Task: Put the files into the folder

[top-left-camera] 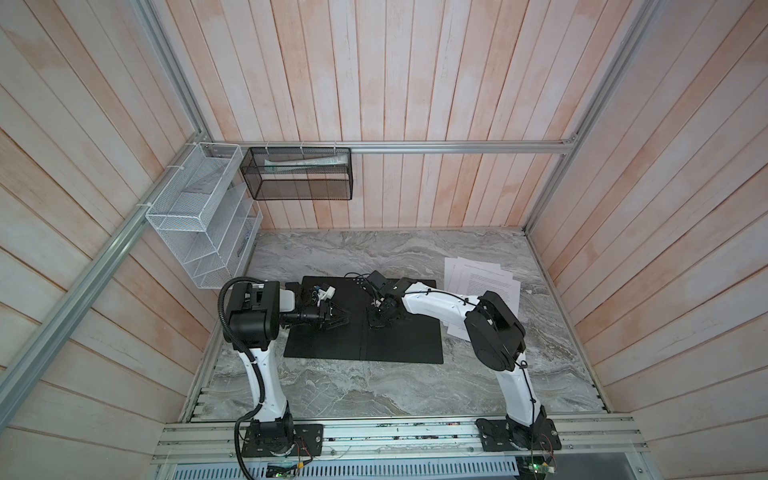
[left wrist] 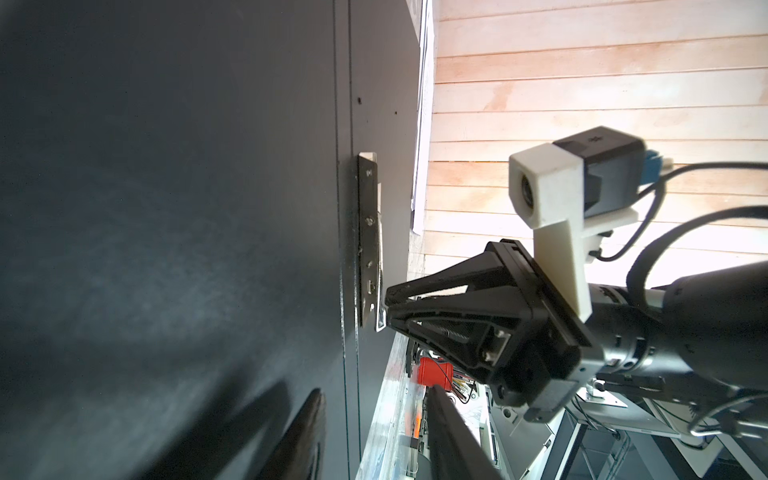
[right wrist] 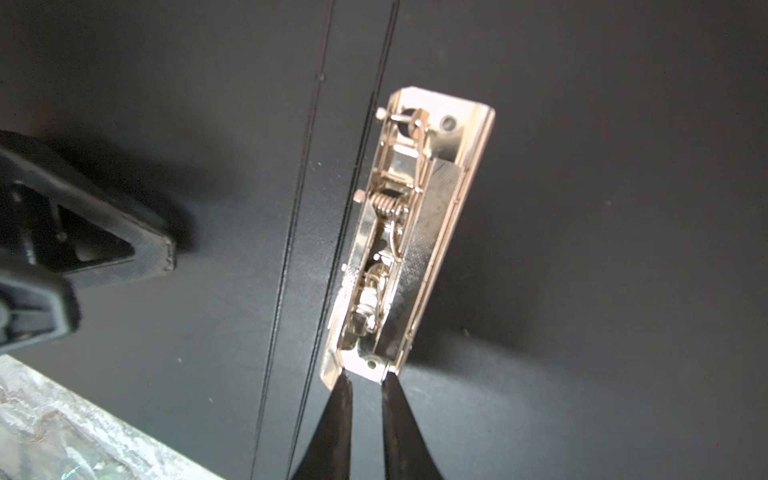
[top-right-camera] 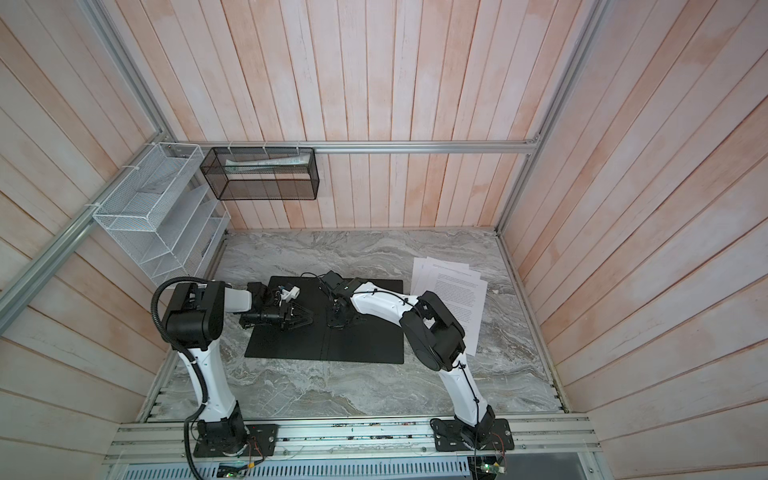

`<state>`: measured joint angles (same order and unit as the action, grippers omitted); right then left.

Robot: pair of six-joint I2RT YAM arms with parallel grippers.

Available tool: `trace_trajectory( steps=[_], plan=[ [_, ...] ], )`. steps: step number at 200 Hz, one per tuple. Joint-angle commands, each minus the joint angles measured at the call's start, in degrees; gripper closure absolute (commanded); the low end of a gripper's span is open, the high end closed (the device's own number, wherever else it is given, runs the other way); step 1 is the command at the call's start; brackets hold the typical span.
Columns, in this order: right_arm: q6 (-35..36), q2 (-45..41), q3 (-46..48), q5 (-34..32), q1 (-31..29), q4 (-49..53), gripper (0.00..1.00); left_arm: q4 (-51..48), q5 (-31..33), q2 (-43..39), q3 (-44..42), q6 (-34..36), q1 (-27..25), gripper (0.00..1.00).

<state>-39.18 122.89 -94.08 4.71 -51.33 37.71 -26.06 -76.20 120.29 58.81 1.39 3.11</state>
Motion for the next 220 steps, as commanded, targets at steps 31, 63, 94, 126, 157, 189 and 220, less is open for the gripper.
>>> trace_trajectory(
  steps=[31,63,94,126,157,189,220],
  plan=[
    [0.8,2.0,-4.2,-1.3,-0.4,2.3,0.83,0.9,6.9,3.5,-1.4,-0.4,0.2,0.57],
    [0.8,3.7,-4.7,-1.3,-0.5,2.9,0.83,0.9,6.9,3.4,-1.5,-0.4,0.2,0.57],
    [1.0,4.5,-5.1,-2.2,-0.5,3.7,0.83,0.9,6.9,3.5,-1.5,-0.4,0.2,0.57],
    [1.4,5.3,-5.8,-1.8,-0.5,4.6,0.88,0.9,6.9,3.5,-1.5,-0.6,0.2,0.57],
    [1.2,4.5,-5.6,-2.2,-0.7,5.0,0.86,0.9,6.9,3.5,-1.5,-0.6,0.2,0.57],
    [1.4,3.6,-5.3,-2.9,-0.7,5.3,0.86,0.9,6.9,3.6,-1.4,-0.7,0.2,0.57],
    [1.8,4.4,-6.6,-2.6,-0.7,6.2,0.87,0.5,6.7,3.9,-1.2,-0.5,0.2,0.57]
  ],
)
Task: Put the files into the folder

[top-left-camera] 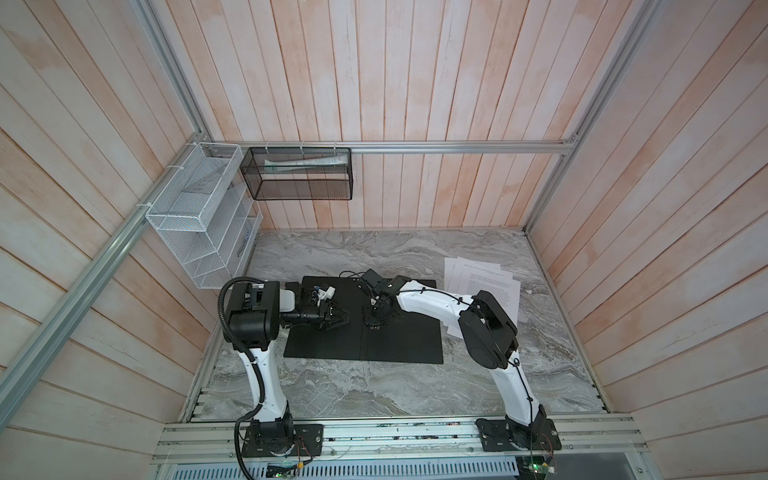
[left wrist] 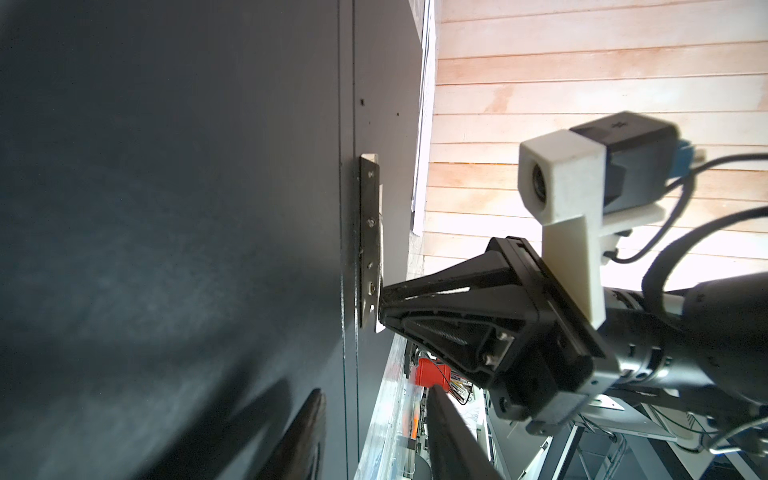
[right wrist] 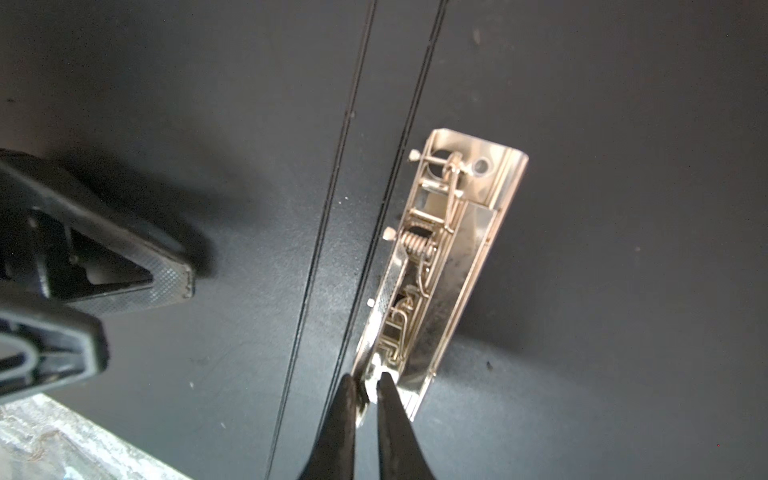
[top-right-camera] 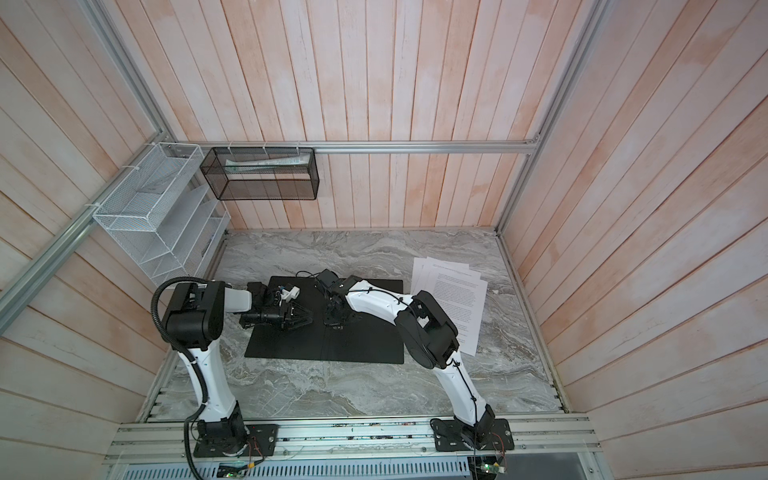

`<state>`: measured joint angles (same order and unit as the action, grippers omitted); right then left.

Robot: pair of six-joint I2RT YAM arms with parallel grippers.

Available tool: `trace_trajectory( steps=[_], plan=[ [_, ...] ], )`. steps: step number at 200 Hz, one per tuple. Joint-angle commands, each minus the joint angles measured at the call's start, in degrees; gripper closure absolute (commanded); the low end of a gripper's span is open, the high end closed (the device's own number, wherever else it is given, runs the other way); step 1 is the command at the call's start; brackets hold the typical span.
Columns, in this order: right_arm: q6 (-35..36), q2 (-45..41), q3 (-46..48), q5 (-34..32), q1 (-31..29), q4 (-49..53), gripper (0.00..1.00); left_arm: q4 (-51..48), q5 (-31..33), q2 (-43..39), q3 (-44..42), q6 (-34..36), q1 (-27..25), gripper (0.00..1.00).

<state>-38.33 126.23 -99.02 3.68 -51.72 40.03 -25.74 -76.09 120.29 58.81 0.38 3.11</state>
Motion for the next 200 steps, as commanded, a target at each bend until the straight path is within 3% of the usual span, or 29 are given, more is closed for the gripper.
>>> trace_trajectory(
  steps=[1,200],
  plan=[
    [1.0,1.0,-1.6,-1.6,-0.3,3.9,0.87,0.2,6.6,3.8,-1.2,0.5,0.2,0.57],
    [2.4,3.4,-1.1,-1.4,-0.2,5.4,0.93,0.0,6.8,3.9,-1.1,0.2,0.2,0.57]
  ],
)
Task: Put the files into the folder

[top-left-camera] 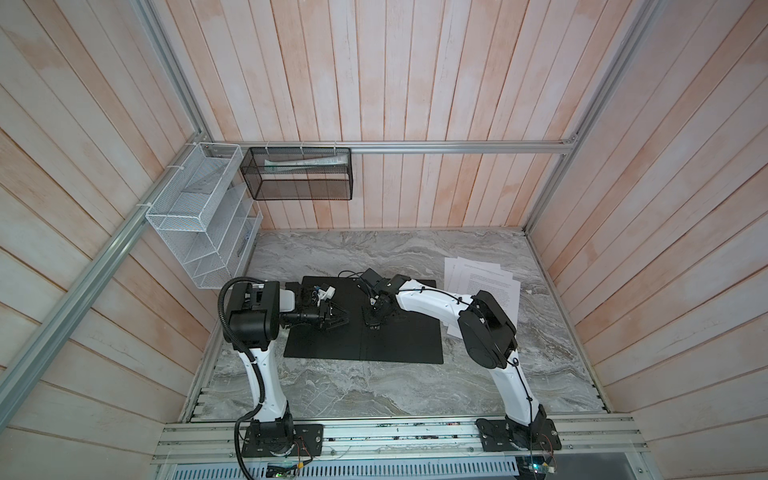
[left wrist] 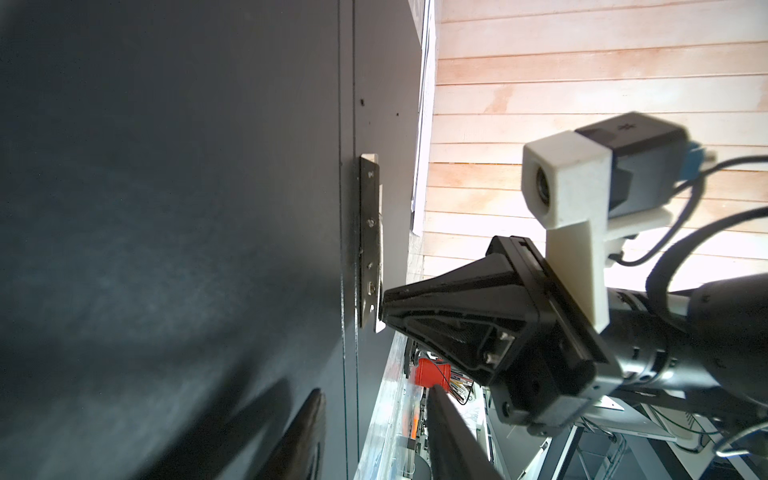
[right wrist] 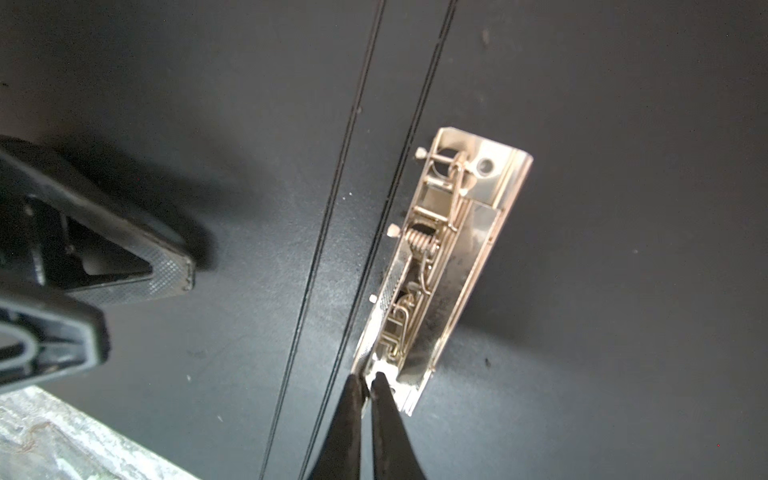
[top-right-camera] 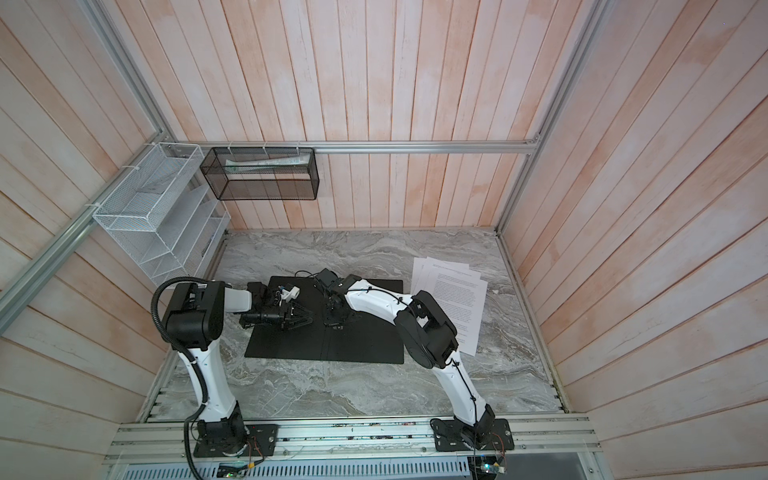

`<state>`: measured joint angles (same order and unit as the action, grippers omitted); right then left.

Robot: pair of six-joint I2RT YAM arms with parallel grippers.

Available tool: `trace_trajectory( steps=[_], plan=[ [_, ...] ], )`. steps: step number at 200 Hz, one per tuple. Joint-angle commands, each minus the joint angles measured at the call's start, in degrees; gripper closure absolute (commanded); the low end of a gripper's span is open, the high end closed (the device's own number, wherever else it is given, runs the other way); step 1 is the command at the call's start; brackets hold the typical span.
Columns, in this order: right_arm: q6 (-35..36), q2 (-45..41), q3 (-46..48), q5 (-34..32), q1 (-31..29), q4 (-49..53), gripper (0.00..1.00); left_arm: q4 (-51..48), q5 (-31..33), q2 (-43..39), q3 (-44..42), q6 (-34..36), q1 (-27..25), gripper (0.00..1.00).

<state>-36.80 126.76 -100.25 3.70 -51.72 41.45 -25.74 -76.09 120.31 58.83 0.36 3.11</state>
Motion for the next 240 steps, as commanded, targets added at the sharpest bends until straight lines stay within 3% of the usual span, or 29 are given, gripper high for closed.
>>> trace_trajectory(
  steps=[1,28,134,240],
  plan=[
    [0.9,2.9,0.2,-1.5,-0.2,4.0,0.93,-0.1,6.8,3.9,-1.1,0.3,0.2,0.57],
    [1.1,4.0,0.0,-1.5,-0.1,4.9,0.98,0.0,6.8,3.9,-1.1,0.2,0.1,0.57],
    [1.5,7.0,0.2,-1.7,0.0,7.4,0.99,-0.1,6.9,3.9,-1.1,0.0,0.2,0.57],
    [0.2,6.1,4.2,0.3,0.8,4.4,0.88,0.0,7.0,3.9,-1.1,-0.2,0.2,0.57]
  ],
)
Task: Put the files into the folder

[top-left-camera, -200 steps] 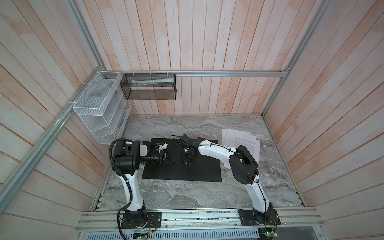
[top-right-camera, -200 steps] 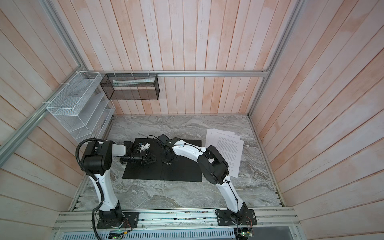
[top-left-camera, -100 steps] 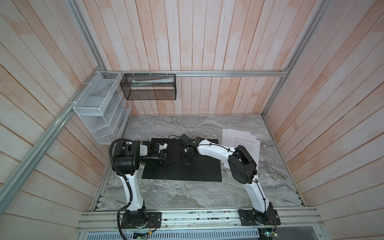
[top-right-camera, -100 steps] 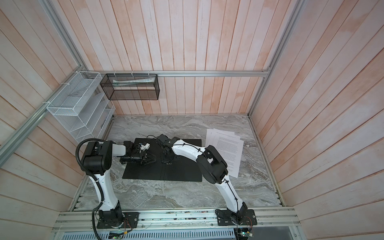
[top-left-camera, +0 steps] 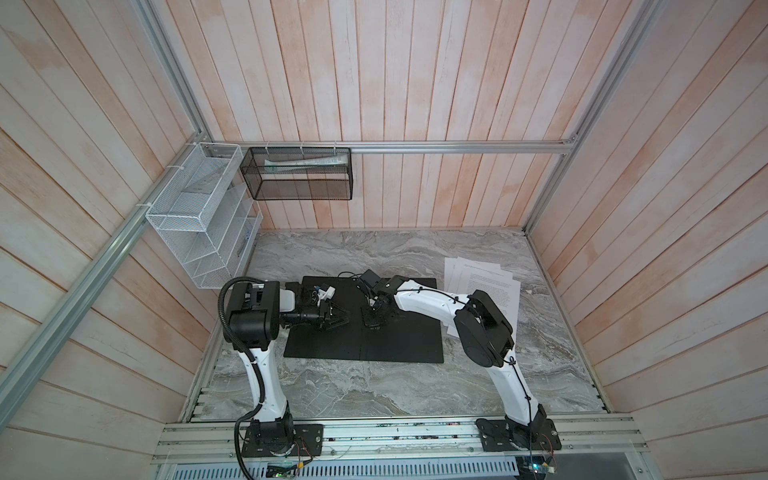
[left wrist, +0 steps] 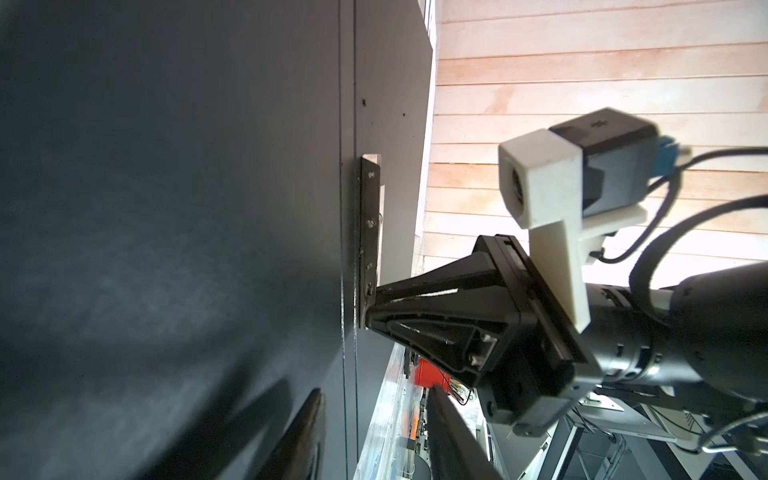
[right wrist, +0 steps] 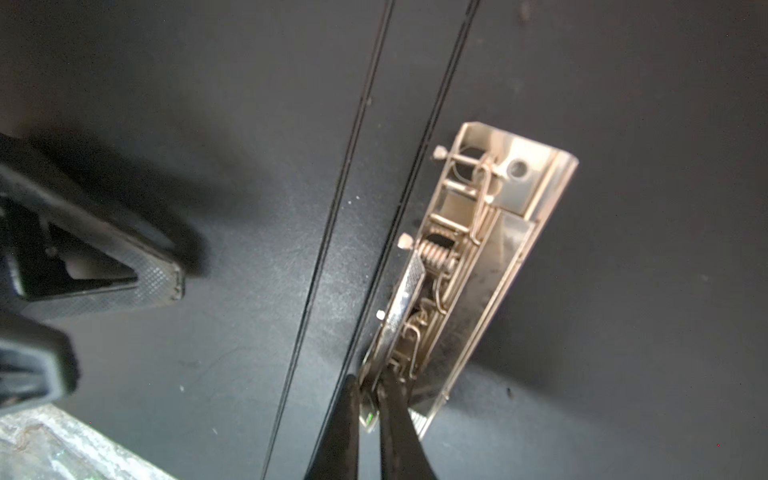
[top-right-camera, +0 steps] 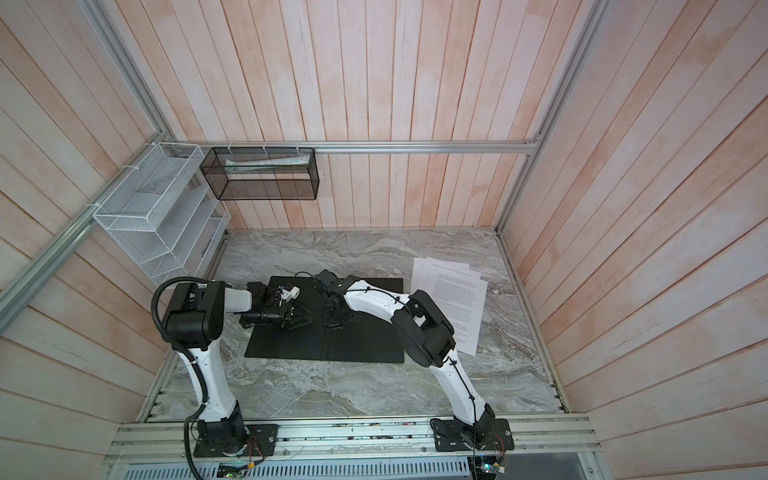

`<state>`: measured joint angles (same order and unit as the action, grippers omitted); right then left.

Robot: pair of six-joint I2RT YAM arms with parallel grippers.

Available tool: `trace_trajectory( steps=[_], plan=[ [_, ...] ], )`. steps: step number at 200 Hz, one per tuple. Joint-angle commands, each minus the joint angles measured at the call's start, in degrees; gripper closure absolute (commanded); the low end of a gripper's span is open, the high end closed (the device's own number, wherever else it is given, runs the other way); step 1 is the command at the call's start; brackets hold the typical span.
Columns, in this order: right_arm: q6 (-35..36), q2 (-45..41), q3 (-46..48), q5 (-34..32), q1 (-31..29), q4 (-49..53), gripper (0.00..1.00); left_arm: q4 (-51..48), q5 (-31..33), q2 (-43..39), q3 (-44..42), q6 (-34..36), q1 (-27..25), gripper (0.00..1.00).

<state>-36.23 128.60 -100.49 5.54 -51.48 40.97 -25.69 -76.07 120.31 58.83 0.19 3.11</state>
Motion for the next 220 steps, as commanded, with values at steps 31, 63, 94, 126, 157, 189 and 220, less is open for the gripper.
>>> trace_trajectory(
  steps=[31,63,94,126,157,189,220],
  plan=[
    [-1.2,2.4,8.1,0.2,1.2,1.4,0.92,-0.1,7.0,4.0,-1.1,0.0,0.2,0.57],
    [-1.9,-0.4,10.9,2.4,1.5,-2.2,0.89,-0.1,7.1,3.9,-1.0,0.0,0.2,0.57],
    [-1.6,-2.1,10.1,4.1,1.6,-3.7,0.87,-0.2,7.3,3.8,-0.8,0.1,0.2,0.57],
    [-2.0,-3.8,8.3,3.9,1.7,-3.0,0.87,-0.3,7.8,3.6,-0.8,0.2,0.2,0.57],
    [-2.6,-5.5,8.9,4.0,2.1,-2.8,0.86,-0.4,7.9,3.6,-0.7,0.1,0.2,0.57],
    [-3.1,-8.5,10.4,5.1,2.1,-5.0,0.83,-0.5,8.1,3.5,-0.7,0.1,0.2,0.57],
    [-3.5,-10.2,10.5,5.9,2.3,-6.1,0.83,-0.6,8.3,3.6,-0.6,0.1,0.2,0.57]
  ],
)
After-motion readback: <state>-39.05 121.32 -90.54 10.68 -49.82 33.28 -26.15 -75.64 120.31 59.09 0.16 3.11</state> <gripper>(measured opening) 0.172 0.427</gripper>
